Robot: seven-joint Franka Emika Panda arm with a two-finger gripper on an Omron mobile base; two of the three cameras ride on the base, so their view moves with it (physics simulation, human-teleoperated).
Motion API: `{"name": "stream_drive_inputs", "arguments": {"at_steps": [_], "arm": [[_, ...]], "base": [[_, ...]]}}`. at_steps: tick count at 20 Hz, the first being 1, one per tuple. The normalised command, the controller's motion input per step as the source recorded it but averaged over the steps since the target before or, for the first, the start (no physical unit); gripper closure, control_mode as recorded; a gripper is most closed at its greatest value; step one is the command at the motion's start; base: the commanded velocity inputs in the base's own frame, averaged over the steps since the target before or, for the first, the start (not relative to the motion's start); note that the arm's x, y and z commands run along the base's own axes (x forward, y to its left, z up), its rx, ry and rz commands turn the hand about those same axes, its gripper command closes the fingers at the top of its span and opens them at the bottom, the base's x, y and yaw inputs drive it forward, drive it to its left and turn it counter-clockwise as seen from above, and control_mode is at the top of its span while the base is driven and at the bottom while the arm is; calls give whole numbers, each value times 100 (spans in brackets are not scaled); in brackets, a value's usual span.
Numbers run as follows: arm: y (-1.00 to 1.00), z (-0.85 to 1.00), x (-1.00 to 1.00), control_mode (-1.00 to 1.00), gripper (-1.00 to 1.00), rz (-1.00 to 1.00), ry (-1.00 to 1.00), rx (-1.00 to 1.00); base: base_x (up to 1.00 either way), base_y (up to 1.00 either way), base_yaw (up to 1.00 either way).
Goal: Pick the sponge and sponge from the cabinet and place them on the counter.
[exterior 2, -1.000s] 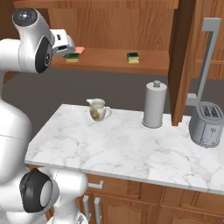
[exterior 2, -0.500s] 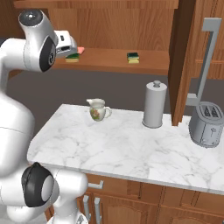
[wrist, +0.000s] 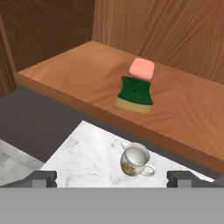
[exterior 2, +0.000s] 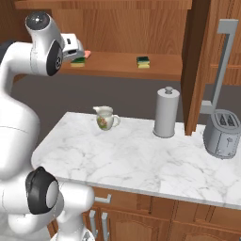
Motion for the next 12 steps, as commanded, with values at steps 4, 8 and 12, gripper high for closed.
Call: {"name": "stream_drive_inputs", "arguments": {"at_steps": [4, 8, 12], "arm": [[7, 0, 20, -100, -100, 0, 0, 2], [2, 0, 17, -100, -100, 0, 0, 3], [0, -4, 19, -100, -100, 0, 0, 4]], "base": [[0, 0, 0], [0, 0, 0], [0, 0, 0]]}}
